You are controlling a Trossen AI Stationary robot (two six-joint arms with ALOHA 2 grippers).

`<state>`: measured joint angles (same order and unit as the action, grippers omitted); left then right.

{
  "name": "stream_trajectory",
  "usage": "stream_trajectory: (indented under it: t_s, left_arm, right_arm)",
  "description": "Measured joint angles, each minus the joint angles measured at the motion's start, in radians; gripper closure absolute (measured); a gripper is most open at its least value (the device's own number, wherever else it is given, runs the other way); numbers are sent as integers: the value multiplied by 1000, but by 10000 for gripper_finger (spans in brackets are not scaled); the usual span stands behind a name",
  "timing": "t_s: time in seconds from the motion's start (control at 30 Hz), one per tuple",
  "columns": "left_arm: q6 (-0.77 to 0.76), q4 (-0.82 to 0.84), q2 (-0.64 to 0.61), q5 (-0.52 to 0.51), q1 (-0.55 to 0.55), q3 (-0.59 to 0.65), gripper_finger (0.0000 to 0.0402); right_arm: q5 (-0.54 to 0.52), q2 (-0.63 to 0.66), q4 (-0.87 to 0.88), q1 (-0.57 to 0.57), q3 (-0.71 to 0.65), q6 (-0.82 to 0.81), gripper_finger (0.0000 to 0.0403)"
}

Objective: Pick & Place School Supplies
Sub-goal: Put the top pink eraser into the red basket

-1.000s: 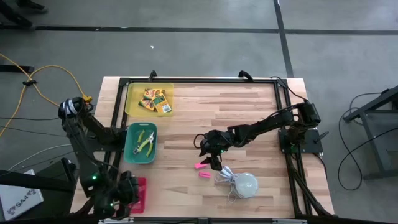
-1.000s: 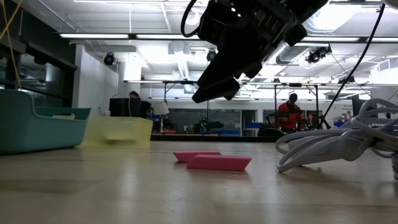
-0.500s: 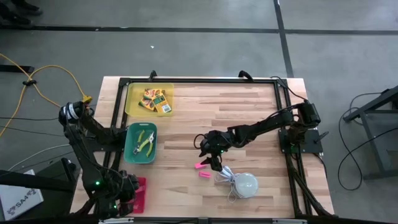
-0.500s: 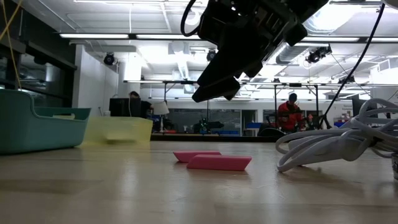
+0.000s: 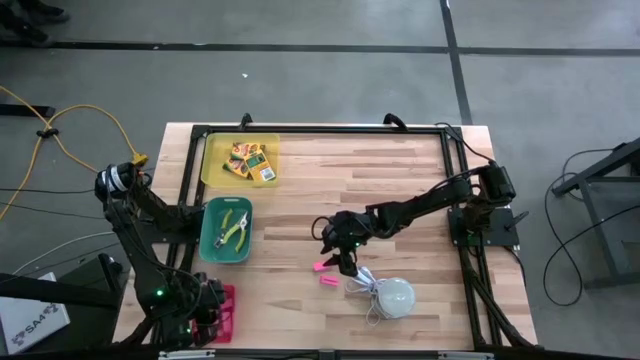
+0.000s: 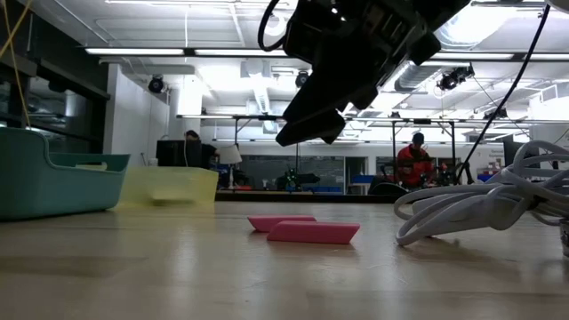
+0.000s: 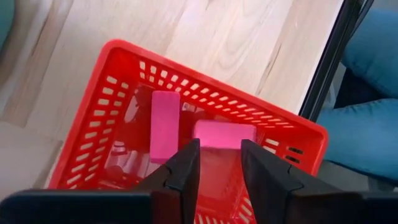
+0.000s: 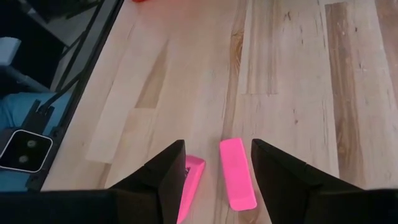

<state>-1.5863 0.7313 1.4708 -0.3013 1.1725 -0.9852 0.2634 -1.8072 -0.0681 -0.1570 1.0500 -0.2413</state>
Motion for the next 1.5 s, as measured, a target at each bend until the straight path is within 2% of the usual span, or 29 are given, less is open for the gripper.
stream_trajectory:
  t_s: [0.43,0.6,0.87,1.07,1.3,1.5]
  left_arm:
    - [190,3,-4,-10,-65,0,288]
    - [311,4,-36,-10,-130,0,288]
    - [559,5,-73,-10,-267,0,288]
    - [679,1,-73,-9,-347,-1,288]
    - [767,-22,-73,-7,-409,-1,288]
    - [770,-30,-73,-3,-439,-1,288]
  right_arm:
    - [-10,0,40,0,0,0,229]
    - [-74,-1,100,0,0,8,229]
    - [-83,-16,100,0,0,78,229]
    - [-83,-69,95,-4,-1,140,229]
    - [-137,-85,80,-37,0,205,229]
    - [-171,-102,53,-65,1,216,229]
